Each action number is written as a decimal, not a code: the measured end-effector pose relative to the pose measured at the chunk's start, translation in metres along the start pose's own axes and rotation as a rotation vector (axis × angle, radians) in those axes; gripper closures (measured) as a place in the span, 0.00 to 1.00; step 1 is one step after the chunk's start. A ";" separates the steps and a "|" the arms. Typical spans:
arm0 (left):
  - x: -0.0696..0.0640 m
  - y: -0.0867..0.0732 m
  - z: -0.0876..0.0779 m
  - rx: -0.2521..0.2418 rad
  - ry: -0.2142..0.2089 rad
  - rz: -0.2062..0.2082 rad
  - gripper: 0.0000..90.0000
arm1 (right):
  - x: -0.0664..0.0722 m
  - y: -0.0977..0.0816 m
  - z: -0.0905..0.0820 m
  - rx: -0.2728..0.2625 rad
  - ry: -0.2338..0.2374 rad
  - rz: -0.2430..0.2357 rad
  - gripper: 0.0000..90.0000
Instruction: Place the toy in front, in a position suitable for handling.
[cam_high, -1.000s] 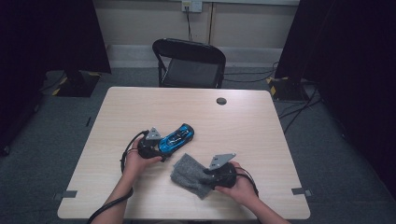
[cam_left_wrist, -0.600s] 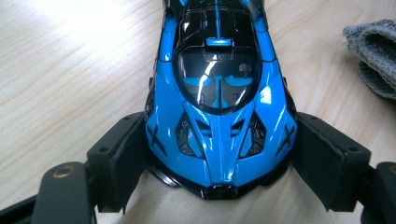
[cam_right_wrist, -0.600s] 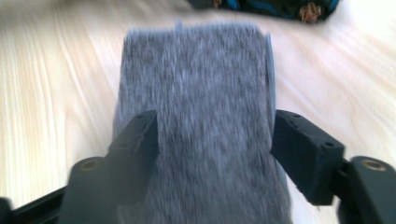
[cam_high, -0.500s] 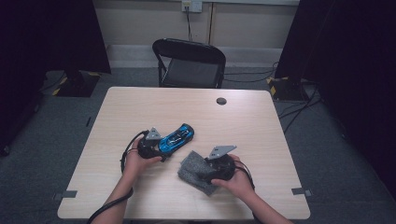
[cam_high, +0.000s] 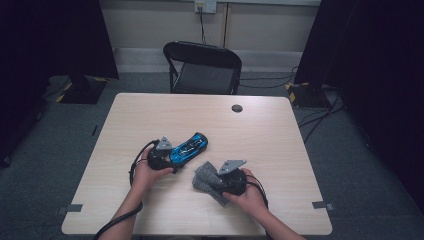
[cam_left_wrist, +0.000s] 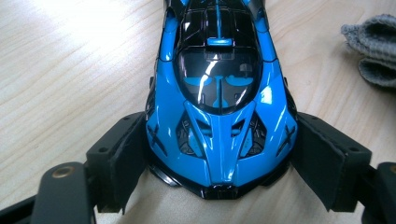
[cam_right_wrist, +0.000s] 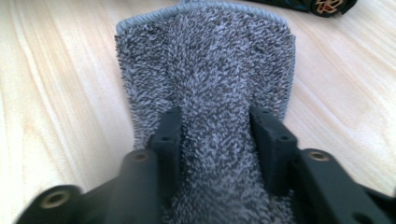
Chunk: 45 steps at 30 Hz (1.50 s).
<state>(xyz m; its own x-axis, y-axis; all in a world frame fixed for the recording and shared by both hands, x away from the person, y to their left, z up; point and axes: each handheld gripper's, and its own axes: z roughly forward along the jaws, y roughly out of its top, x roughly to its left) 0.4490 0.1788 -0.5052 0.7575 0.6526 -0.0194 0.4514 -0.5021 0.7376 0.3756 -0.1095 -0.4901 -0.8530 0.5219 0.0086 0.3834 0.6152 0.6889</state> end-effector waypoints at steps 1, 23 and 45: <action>0.000 0.000 0.000 0.000 0.000 0.000 0.23 | -0.001 0.000 0.000 0.000 0.004 0.003 0.66; -0.001 0.000 0.000 0.000 0.003 -0.004 0.23 | 0.012 -0.030 -0.024 -0.023 -0.070 0.049 0.39; 0.000 0.000 0.000 0.000 0.002 -0.004 0.23 | 0.004 -0.020 -0.024 0.020 -0.080 0.068 0.81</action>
<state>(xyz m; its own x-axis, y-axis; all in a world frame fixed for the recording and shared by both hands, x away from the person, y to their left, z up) 0.4485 0.1787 -0.5053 0.7544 0.6560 -0.0208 0.4545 -0.4993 0.7376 0.3558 -0.1335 -0.4869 -0.7940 0.6079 -0.0034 0.4473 0.5880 0.6739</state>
